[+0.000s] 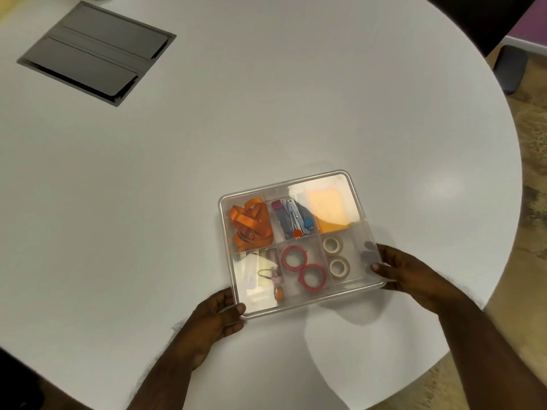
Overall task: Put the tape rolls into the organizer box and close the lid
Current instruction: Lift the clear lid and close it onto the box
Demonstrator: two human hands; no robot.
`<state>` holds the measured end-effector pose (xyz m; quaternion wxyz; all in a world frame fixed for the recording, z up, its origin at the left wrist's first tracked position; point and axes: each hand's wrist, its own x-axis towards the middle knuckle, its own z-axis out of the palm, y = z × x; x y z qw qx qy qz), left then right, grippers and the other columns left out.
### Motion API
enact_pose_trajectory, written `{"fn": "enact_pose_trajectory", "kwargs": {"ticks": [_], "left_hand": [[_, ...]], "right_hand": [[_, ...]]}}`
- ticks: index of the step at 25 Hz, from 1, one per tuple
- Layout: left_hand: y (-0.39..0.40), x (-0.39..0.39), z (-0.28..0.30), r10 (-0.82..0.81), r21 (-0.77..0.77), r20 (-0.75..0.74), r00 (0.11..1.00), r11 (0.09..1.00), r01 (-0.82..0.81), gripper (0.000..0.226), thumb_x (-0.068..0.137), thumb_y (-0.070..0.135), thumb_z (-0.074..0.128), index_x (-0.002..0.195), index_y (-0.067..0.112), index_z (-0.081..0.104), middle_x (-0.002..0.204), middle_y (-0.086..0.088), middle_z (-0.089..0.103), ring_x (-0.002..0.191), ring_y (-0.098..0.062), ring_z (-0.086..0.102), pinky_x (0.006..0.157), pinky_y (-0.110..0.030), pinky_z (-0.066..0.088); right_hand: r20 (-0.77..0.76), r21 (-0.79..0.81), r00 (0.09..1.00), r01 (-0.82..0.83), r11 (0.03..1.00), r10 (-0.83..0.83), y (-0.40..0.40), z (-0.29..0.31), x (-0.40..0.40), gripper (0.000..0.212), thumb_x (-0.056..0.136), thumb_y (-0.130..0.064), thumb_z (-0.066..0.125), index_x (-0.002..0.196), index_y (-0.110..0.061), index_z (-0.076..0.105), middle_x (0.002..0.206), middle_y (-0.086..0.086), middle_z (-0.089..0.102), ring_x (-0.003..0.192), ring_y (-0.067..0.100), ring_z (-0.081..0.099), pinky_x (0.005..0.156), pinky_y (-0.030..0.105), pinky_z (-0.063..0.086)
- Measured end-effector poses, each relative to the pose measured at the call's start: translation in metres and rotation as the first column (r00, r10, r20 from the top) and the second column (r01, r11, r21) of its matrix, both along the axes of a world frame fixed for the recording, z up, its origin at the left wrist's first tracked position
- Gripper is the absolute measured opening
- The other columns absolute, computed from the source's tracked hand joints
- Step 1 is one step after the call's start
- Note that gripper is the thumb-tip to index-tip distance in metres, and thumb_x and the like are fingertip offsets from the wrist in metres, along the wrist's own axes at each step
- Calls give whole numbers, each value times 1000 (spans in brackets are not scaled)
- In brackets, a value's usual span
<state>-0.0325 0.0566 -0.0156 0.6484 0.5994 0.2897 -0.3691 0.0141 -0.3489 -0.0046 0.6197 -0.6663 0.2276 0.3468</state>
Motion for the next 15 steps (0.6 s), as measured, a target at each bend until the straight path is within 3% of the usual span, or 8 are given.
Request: {"fn": "enact_pose_trajectory", "kwargs": {"ticks": [2,3,6,11,15], "left_hand": [[2,0,0,13,8,15,1000,1000,-14,39,86,6,70,122,18,64,117,-6,73,108,-22,69,83,-30,58],[2,2,1,15,9,28,999,1000,-15,38,87,4,69,122,17,64,117,-6,73,107,-22,69,82,-29,58],[2,1,-1,7,24,52,999,1000,-8,37,87,2,67,121,17,64,117,-5,73,108,-22,69,85,-30,58],[-1,-1,-4,9,103,82,997,994,-17,35,87,2,68,117,18,66,114,-7,74,104,-23,71,83,-31,59],[-6,-6,-6,102,153,122,987,981,-120,30,85,1,71,113,11,68,110,-19,71,97,-27,71,75,-28,60]], "right_hand": [[32,-28,999,36,999,-35,0,-7,-10,85,48,-66,82,125,-38,59,119,-8,70,109,15,66,93,40,53],[50,-38,997,54,998,-52,0,-10,-12,83,49,-66,82,124,-37,60,119,-8,70,107,15,67,89,38,54],[50,-19,994,103,994,-102,4,-10,-14,52,78,-39,72,128,-35,58,122,-4,69,107,15,67,79,31,56],[45,-45,993,114,992,-112,3,-10,-13,41,90,-23,64,129,-35,58,120,-3,69,107,15,64,75,29,55],[75,-150,993,103,983,-93,6,-7,-11,39,90,-28,64,129,-31,59,116,3,68,99,19,63,68,30,53]]}}
